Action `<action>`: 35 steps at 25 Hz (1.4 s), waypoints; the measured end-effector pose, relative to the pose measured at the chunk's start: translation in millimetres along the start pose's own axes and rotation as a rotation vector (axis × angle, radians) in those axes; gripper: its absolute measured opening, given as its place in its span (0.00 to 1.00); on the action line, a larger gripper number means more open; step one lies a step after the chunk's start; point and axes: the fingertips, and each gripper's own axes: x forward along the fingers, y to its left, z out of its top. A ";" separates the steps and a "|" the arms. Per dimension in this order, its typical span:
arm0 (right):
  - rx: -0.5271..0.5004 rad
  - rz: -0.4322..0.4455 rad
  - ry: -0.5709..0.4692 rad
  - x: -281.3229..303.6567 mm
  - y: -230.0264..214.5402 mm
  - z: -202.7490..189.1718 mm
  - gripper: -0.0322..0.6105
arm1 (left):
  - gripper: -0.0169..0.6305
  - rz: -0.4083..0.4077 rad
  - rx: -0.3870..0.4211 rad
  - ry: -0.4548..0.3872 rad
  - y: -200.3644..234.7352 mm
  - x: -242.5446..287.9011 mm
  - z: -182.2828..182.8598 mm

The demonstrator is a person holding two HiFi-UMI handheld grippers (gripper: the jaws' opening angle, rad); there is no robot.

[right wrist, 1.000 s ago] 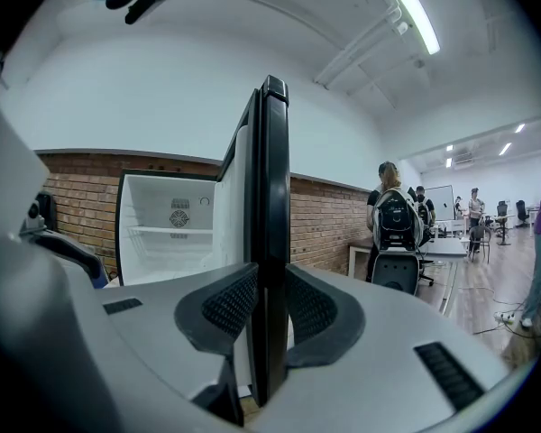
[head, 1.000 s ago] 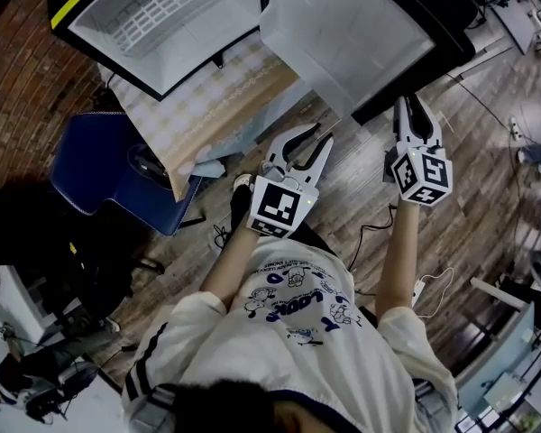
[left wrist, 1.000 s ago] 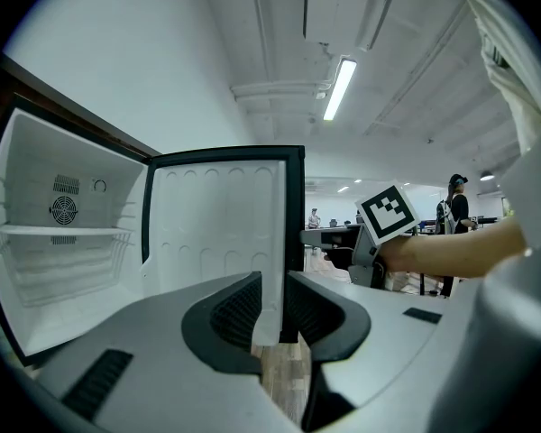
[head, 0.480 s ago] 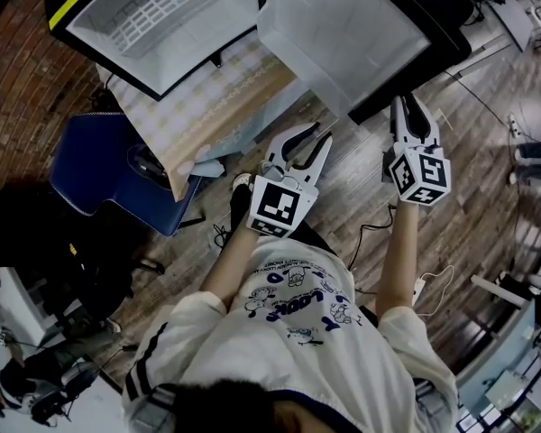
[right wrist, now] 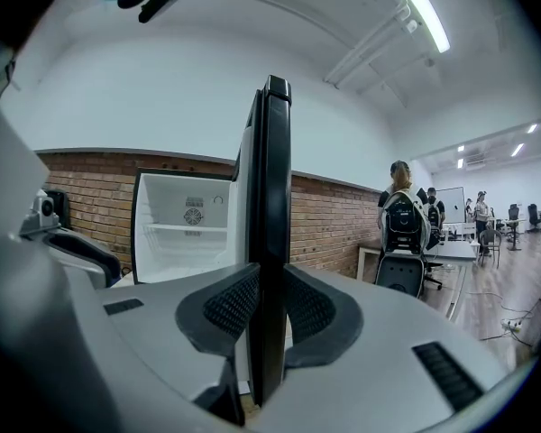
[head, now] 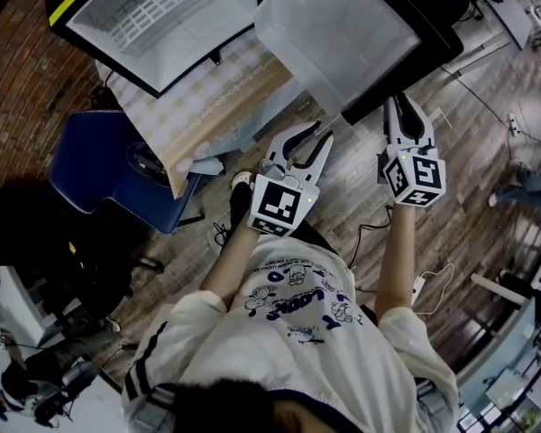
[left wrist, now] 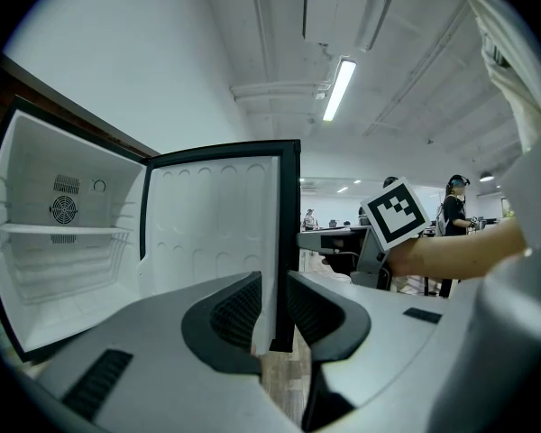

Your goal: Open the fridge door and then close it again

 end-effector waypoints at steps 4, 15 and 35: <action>0.000 0.018 0.000 -5.4 10.2 0.8 0.19 | 0.18 -0.001 0.000 -0.004 -3.8 -1.1 2.2; -0.019 0.101 0.007 -19.0 53.9 0.4 0.19 | 0.18 0.012 -0.012 0.007 -7.0 -5.9 -3.2; -0.029 0.259 0.006 -32.9 121.1 -1.9 0.19 | 0.18 0.052 -0.013 0.031 -1.1 -16.3 -14.9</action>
